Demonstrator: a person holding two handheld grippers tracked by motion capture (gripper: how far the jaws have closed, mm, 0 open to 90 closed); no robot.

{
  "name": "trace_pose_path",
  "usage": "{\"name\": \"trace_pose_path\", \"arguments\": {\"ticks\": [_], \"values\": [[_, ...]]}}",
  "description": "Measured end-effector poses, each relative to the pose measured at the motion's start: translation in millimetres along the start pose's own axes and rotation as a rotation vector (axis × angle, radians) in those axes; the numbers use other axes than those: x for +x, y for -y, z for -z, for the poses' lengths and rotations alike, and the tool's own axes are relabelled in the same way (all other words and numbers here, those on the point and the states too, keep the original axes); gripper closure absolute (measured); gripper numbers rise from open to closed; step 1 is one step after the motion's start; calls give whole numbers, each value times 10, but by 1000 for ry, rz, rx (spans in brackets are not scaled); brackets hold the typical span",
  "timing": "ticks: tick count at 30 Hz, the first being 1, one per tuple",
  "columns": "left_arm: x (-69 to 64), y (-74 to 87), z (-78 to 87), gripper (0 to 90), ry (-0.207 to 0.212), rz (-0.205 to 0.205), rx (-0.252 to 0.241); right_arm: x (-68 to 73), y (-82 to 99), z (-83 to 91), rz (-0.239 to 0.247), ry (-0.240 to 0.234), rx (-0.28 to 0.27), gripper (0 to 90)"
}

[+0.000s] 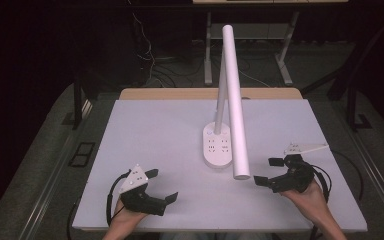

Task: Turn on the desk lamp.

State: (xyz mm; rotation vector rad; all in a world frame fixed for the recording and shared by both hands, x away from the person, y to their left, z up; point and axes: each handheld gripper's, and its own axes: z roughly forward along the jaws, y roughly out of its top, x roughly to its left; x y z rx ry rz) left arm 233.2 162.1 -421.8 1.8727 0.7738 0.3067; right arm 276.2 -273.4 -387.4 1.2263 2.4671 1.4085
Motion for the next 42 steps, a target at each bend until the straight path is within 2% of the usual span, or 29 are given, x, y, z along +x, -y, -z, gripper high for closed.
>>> {"name": "trace_pose_path", "arguments": {"ticks": [23, 33, 42], "values": [[3, 1, -2, 0, -4, 0, 0, -79, -315, -173, 15, -11, 41, 4], [5, 0, 0, 0, -6, 0, -1, -165, -456, -309, 9, -15, 58, 4], [5, -1, -5, 0, -3, -3, 1, -257, -570, -414, 9, 4, 77, 4]]}}
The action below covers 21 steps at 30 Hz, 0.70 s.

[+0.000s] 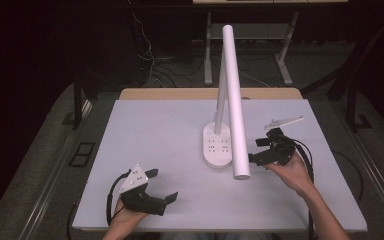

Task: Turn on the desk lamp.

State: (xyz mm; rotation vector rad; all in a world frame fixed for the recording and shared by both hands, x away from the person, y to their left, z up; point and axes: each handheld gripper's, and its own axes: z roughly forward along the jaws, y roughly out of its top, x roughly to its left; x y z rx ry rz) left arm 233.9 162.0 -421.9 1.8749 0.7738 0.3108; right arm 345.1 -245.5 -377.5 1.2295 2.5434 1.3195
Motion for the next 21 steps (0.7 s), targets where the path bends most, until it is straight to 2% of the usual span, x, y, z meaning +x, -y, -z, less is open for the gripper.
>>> {"name": "trace_pose_path", "arguments": {"ticks": [21], "values": [[8, -1, -2, 0, 2, 0, -2, -216, -222, -152, -45, 14, 8, 4]]}}
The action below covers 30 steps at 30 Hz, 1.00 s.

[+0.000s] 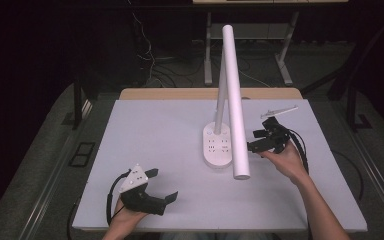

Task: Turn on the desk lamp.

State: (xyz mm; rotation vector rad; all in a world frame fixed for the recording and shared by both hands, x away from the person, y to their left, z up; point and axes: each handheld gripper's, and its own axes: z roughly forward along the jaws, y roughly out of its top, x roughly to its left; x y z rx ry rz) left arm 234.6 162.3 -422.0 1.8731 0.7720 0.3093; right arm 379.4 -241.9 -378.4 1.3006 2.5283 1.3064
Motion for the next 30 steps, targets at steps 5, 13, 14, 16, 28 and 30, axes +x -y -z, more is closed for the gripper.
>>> {"name": "trace_pose_path", "arguments": {"ticks": [5, 13, 14, 16, 28, 30], "values": [[1, -1, -2, 0, 0, 0, 1, -24, -64, -64, -5, 2, 0, 4], [4, -1, -6, 0, 2, -2, 5, -47, -146, -203, -22, -3, 7, 4], [4, -1, -8, 0, 3, -3, 6, -46, -158, -215, -26, -3, 5, 4], [4, -1, -9, 0, 4, -2, 5, -51, -186, -231, -29, -3, 5, 4], [2, -3, -10, 0, 7, -4, 5, -98, -339, -328, -48, 12, 7, 6], [2, -2, -11, 0, 7, -3, 4, -106, -346, -333, -47, 12, 4, 60]]}}
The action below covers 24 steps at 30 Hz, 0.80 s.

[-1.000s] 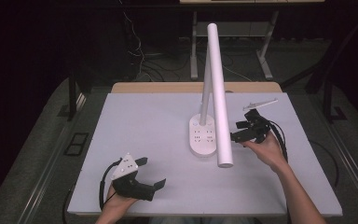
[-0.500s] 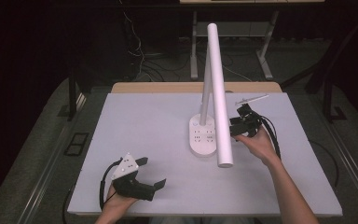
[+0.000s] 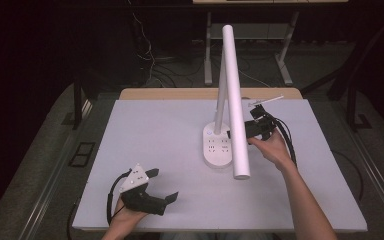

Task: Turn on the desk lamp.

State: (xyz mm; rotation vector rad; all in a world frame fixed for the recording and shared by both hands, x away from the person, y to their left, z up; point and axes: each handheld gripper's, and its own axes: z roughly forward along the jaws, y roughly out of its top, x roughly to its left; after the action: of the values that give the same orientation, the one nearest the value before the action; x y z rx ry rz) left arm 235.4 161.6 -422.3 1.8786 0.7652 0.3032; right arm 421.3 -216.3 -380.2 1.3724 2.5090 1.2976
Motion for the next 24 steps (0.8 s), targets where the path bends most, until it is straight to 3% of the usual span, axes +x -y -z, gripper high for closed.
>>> {"name": "trace_pose_path", "arguments": {"ticks": [1, 9, 24], "values": [[-1, 1, -2, 0, 0, 1, -3, -23, -14, 7, 0, -21, -20, 147], [4, -2, 4, 0, 1, 0, -1, -81, -65, -39, -19, -17, -22, 335], [8, -6, 4, 0, -2, -4, -4, -225, -45, -219, -51, -32, -44, 553]]}}
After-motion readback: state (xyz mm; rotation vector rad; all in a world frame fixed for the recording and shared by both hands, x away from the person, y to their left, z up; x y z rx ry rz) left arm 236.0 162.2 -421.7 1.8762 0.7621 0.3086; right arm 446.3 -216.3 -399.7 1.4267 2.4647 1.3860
